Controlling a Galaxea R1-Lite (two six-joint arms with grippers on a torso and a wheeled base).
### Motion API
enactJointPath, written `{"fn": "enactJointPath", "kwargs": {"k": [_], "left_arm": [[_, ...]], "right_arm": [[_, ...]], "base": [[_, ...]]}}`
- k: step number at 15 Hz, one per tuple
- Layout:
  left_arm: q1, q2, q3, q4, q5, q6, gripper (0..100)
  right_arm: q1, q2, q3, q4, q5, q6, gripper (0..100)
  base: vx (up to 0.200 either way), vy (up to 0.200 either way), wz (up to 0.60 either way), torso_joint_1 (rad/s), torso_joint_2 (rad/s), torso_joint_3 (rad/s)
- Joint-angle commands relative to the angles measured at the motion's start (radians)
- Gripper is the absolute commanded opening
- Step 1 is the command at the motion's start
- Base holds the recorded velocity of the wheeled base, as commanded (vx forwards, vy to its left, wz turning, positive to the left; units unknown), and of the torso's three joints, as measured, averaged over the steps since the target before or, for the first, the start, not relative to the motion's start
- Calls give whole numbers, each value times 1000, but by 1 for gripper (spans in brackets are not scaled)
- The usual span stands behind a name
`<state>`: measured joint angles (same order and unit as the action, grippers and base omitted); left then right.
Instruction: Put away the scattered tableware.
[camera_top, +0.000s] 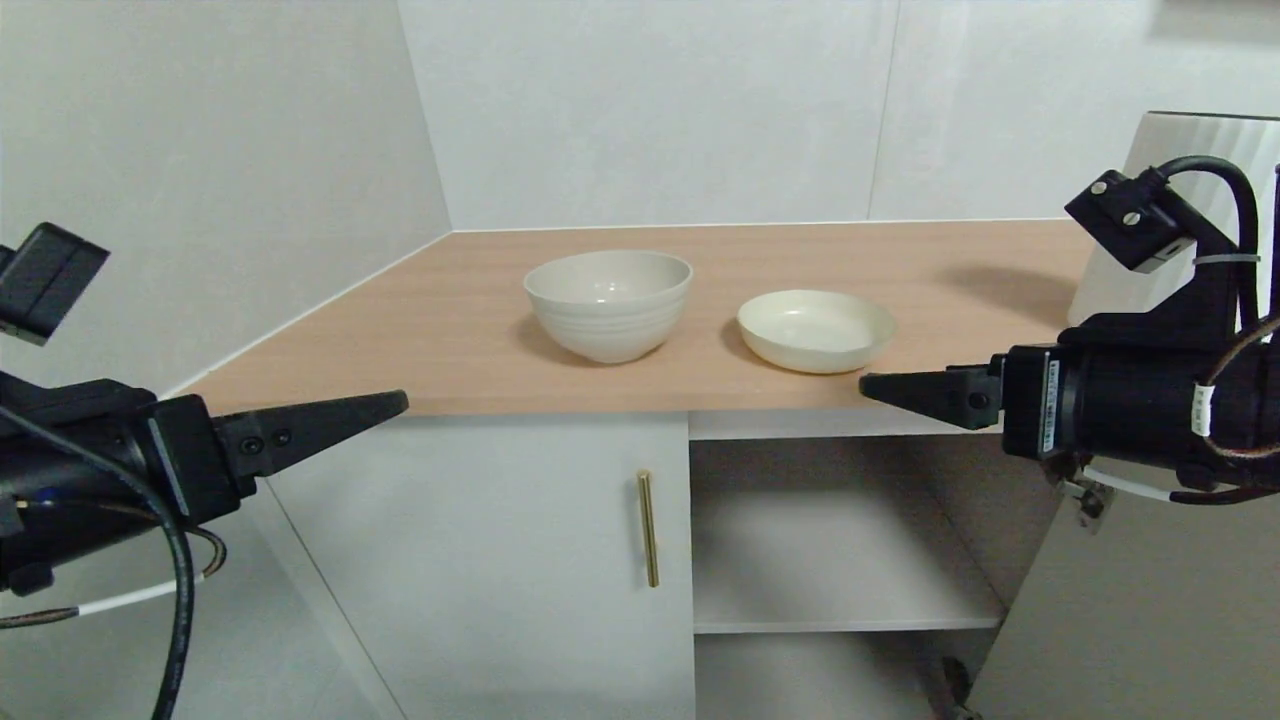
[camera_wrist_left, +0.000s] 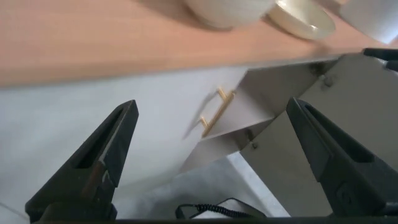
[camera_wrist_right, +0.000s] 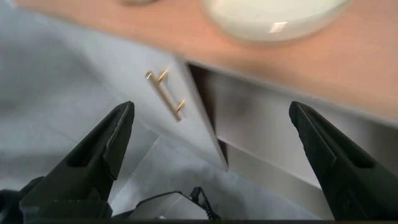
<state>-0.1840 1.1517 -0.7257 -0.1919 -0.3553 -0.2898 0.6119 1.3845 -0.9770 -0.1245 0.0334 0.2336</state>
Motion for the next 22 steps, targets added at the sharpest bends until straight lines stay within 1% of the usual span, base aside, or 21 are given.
{"fn": "enactJointPath", "kwargs": {"k": [1,10,11,12,13,14,15,16,17,18,19,20,21,22], "left_arm": [[0,10,0,-1,-1,0,100],[0,60,2,-1,-2,0,100],[-2,74,-12,0,-1,-15,100],[-11,89,-38,3,1,-54,100],[-22,111,-89,31,6,-86,100],[-23,138,-164,98,9,-126,100],[-22,181,-259,170,10,-160,100],[-22,229,-359,249,12,-186,100],[-23,258,-416,298,15,-200,100],[-32,293,-478,359,30,-209,100],[-77,362,-532,424,93,-210,100],[-106,410,-547,425,151,-212,100],[-164,485,-567,424,282,-244,100],[-201,540,-593,422,378,-290,100]], "right_arm": [[0,16,-2,0,0,0,100],[-9,68,0,-41,0,1,100],[-21,84,1,-69,-1,1,100],[-40,99,1,-90,-1,1,100],[-61,122,0,-110,0,0,100],[-73,154,-9,-127,-3,0,100],[-80,180,-17,-129,-6,0,100],[-83,205,-46,-118,-20,1,100],[-86,217,-63,-99,-35,1,100],[-90,231,-95,-57,-66,4,100],[-90,257,-150,29,-113,13,100],[-90,274,-170,48,-130,26,100],[-92,303,-187,49,-165,50,100],[-92,318,-198,51,-187,55,100]], "base": [[0,0,0,168,-540,-290],[0,0,0,185,-478,-280],[0,0,0,173,-408,-227],[0,0,0,95,-232,-129],[0,0,0,56,-134,-71],[0,0,0,36,-61,-41],[0,0,0,0,0,0],[0,0,0,0,0,0],[0,0,0,0,0,0],[0,0,0,0,0,0],[0,0,0,0,0,0],[0,0,0,0,0,0],[0,0,0,0,0,0],[0,0,0,0,0,0]]}}
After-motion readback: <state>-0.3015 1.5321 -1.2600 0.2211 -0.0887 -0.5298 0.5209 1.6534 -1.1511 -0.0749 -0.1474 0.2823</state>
